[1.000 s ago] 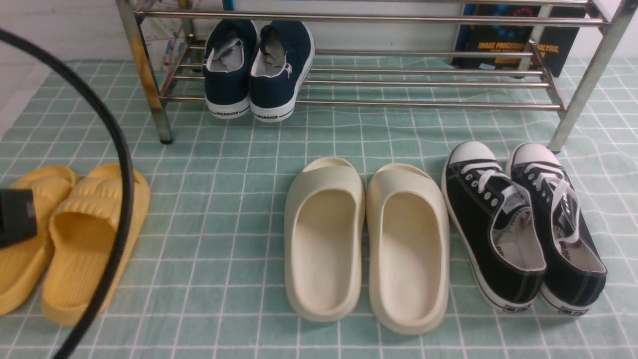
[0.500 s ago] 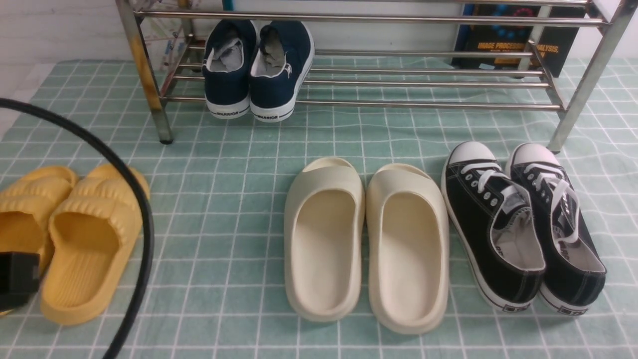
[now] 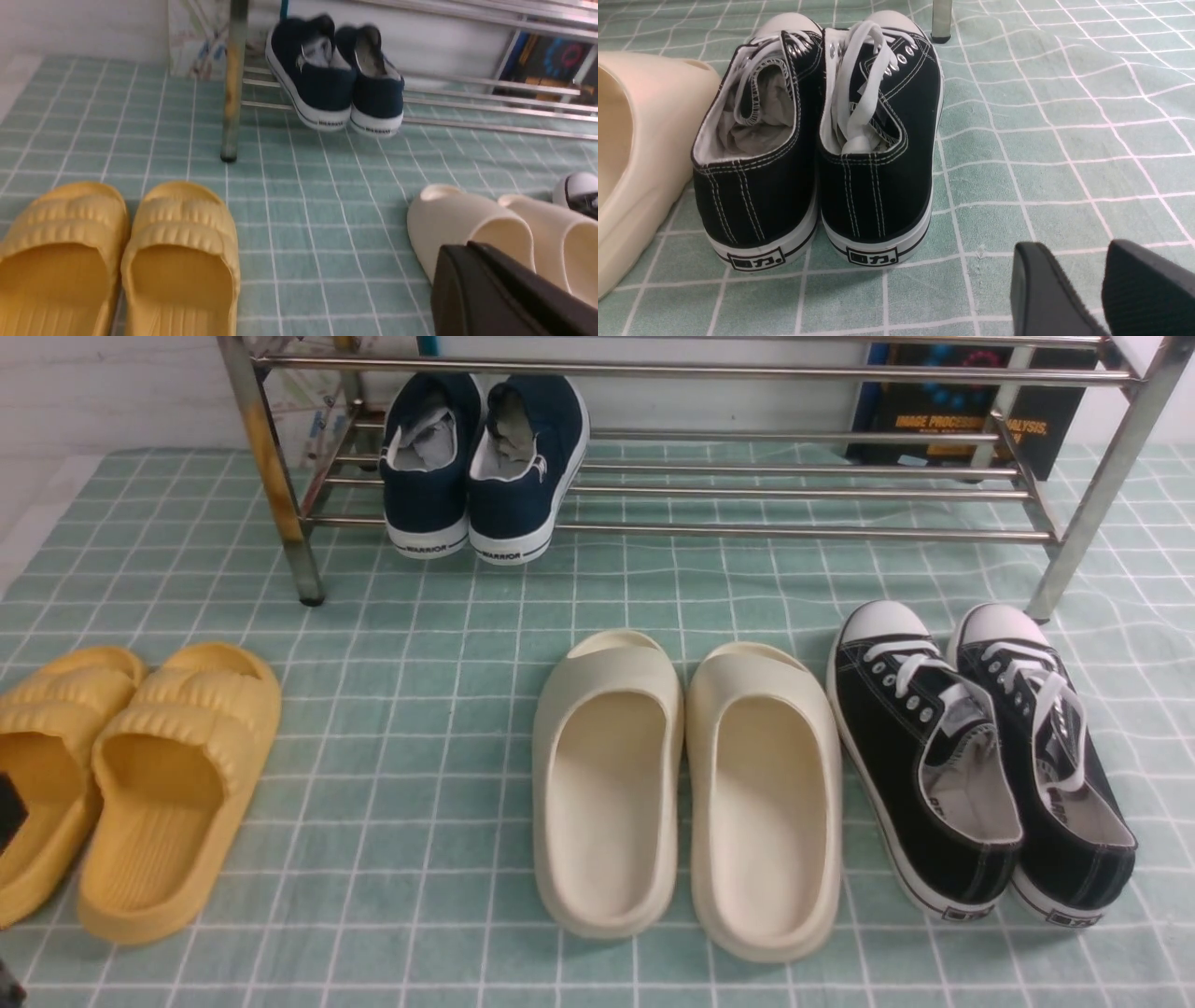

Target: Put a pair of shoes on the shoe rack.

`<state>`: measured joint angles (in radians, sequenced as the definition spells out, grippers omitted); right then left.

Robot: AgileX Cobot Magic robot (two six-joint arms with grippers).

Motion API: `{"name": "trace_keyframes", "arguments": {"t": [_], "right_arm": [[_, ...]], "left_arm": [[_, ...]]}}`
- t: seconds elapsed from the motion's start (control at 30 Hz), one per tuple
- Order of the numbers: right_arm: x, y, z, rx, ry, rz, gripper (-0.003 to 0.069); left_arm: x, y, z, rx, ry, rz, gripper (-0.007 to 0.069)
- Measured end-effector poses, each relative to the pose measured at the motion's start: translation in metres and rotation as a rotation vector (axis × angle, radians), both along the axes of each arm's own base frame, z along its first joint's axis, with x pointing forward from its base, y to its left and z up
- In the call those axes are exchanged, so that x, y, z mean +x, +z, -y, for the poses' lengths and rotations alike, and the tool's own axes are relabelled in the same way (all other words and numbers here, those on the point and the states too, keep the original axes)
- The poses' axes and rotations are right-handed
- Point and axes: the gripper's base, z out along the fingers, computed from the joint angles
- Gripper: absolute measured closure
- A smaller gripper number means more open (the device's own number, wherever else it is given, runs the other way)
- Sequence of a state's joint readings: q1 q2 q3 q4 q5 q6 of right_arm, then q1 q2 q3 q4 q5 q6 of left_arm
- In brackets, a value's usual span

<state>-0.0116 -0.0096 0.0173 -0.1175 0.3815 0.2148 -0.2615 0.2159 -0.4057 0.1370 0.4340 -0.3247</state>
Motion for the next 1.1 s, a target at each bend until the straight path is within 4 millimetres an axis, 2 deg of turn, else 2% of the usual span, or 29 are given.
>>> {"name": "trace_keyframes", "arguments": {"t": [0.03, 0.1, 0.2, 0.27, 0.3, 0.33, 0.4, 0.73, 1.1], "right_arm": [[0.000, 0.000, 0.000, 0.000, 0.000, 0.000, 0.0419], [0.000, 0.000, 0.000, 0.000, 0.000, 0.000, 0.0419], [0.000, 0.000, 0.000, 0.000, 0.000, 0.000, 0.0419], [0.000, 0.000, 0.000, 0.000, 0.000, 0.000, 0.0419], [0.000, 0.000, 0.000, 0.000, 0.000, 0.000, 0.0419], [0.000, 0.000, 0.000, 0.000, 0.000, 0.000, 0.0419], [0.000, 0.000, 0.000, 0.000, 0.000, 0.000, 0.0419], [0.000, 0.000, 0.000, 0.000, 0.000, 0.000, 0.0419], [0.000, 0.000, 0.000, 0.000, 0.000, 0.000, 0.0419]], "left_arm": [[-0.003, -0.020, -0.003, -0.015, 0.041, 0.055, 0.0638], [-0.003, -0.030, -0.004, -0.026, 0.066, 0.071, 0.0638], [-0.002, -0.063, -0.008, -0.069, 0.161, 0.077, 0.0638], [-0.002, -0.071, -0.009, -0.068, 0.186, 0.076, 0.0638], [-0.001, -0.086, -0.010, -0.051, 0.212, 0.057, 0.0638], [-0.001, -0.087, -0.010, -0.050, 0.214, 0.059, 0.0638], [-0.001, -0.102, -0.011, -0.032, 0.225, 0.037, 0.0638], [-0.004, -0.126, -0.011, -0.020, 0.235, -0.145, 0.0638], [-0.004, -0.127, -0.011, 0.026, 0.221, -0.154, 0.0638]]}}
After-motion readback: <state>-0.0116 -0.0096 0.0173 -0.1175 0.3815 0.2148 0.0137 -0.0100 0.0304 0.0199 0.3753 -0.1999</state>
